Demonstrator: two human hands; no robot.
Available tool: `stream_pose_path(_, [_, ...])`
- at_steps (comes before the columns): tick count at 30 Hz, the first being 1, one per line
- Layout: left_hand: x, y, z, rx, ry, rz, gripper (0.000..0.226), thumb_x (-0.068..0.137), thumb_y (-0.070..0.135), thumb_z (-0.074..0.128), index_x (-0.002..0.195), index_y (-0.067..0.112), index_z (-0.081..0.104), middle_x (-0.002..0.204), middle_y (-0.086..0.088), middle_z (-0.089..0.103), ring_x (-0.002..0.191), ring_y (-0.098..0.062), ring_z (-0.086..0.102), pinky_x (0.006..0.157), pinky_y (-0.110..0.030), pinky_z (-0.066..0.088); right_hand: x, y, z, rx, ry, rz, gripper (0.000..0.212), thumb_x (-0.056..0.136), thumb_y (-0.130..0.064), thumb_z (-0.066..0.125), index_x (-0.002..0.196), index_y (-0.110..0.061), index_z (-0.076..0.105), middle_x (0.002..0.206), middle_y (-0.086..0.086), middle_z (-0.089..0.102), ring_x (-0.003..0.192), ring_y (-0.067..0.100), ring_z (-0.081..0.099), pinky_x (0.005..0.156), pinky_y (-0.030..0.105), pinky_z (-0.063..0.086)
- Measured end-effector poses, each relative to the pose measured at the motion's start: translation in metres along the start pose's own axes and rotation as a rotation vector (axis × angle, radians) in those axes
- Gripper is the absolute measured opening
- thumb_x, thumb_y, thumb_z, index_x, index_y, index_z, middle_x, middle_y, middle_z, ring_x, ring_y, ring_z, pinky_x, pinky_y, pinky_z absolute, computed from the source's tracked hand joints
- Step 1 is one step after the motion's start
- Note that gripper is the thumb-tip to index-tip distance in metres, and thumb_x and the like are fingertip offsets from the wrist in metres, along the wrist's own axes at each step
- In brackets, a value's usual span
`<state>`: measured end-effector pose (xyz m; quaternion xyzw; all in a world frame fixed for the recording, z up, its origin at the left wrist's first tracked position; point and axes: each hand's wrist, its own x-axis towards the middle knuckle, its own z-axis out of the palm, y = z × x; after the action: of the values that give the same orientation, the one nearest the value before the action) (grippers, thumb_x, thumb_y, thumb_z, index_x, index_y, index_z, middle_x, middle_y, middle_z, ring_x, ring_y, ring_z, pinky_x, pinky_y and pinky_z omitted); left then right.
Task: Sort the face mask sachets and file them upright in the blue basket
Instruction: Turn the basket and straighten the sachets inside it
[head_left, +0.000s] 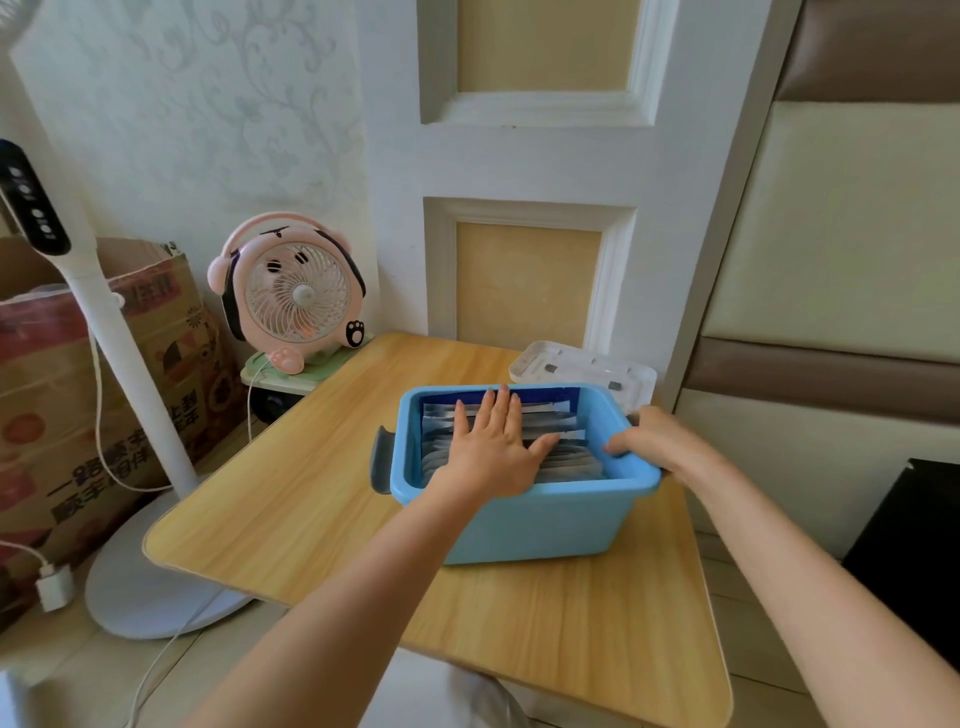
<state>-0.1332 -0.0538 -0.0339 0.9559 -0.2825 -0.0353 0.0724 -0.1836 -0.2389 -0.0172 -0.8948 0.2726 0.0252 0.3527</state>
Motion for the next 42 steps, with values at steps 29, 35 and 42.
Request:
stream_pose_path(29, [-0.035,-0.001,-0.046,0.078,0.872,0.505,0.032,0.097,0.029,0.04,0.105,0.01,0.065,0.109,-0.003,0.066,0.112,-0.019,0.055,0.11,-0.036,0.032,-0.019,-0.106,-0.03,0.126,-0.086,-0.927,0.033,0.084,-0.019,0.062,0.116,-0.023,0.066,0.104,-0.01,0.068,0.096,0.001,0.06,0.085,0.019,0.046])
stream_pose_path(35, [-0.011,-0.001,-0.067,0.477,0.692,0.578,0.051,0.097,0.039,0.021,0.097,0.017,0.067,0.094,0.002,0.07,0.1,-0.02,0.06,0.102,-0.039,0.029,-0.01,-0.102,-0.03,0.208,-0.083,-0.902,0.026,0.092,-0.011,0.055,0.112,-0.024,0.064,0.106,-0.009,0.067,0.102,0.0,0.06,0.092,0.02,0.046])
stream_pose_path(42, [-0.005,0.003,-0.051,0.402,0.629,0.554,0.066,0.092,0.06,0.017,0.106,0.013,0.061,0.089,0.0,0.067,0.082,-0.019,0.06,0.079,-0.032,0.038,-0.005,-0.102,-0.029,0.231,-0.079,-0.86,0.038,0.085,-0.028,0.054,0.121,-0.02,0.062,0.119,-0.008,0.061,0.118,0.007,0.049,0.101,0.023,0.032])
